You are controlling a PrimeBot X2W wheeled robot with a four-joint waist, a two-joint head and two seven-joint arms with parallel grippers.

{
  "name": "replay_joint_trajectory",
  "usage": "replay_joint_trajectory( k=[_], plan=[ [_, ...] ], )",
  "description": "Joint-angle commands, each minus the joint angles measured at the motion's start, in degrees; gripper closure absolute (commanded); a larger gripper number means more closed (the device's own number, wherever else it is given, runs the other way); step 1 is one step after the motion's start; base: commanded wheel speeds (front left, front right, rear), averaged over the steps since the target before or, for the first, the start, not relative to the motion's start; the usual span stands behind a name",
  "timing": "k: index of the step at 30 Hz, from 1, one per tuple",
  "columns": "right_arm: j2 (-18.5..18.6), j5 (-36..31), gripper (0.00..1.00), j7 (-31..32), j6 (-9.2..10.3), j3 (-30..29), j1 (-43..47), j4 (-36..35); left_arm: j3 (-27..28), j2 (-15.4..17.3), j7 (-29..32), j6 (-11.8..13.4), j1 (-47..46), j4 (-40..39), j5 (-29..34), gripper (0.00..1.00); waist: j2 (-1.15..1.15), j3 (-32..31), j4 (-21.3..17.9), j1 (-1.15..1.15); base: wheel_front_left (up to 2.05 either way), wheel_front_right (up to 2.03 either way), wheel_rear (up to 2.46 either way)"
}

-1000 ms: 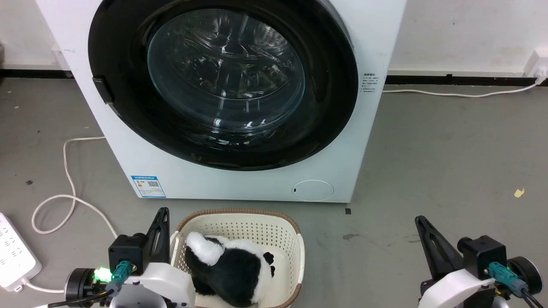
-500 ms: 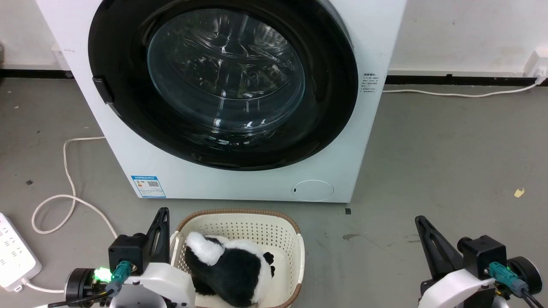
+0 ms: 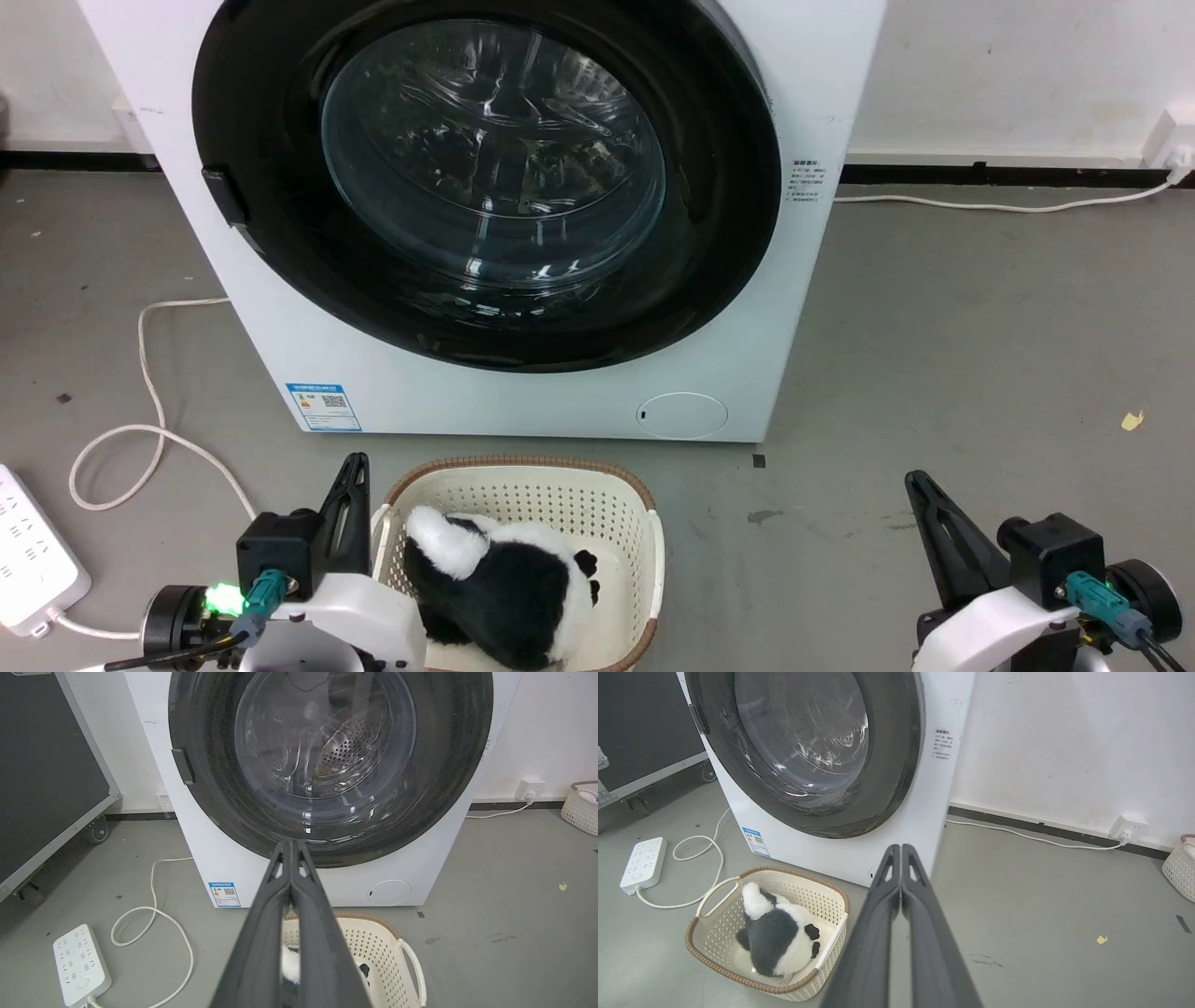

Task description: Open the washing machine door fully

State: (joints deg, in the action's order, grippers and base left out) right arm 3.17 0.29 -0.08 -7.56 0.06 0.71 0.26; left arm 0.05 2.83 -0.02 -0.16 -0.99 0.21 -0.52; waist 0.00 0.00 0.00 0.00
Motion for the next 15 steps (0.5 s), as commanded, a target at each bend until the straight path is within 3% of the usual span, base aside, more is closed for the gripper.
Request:
replay_joint_trajectory(
  k=[1,15],
  plan=[
    [-0.29,-0.29,1.00,0.08,0.08,-0.06,-0.71,-0.26,-0.05,0.05,0.02,0.16,0.99,-0.21,0.52,1.00,0.00,0.00,0.00,0.00,0.00,0.00,0.00],
    [-0.29,-0.29,1.00,0.08,0.08,-0.06,-0.71,-0.26,-0.05,0.05,0.02,0.16,0.99,-0.21,0.52,1.00,0.00,0.00,0.00,0.00,0.00,0.00,0.00]
  ],
)
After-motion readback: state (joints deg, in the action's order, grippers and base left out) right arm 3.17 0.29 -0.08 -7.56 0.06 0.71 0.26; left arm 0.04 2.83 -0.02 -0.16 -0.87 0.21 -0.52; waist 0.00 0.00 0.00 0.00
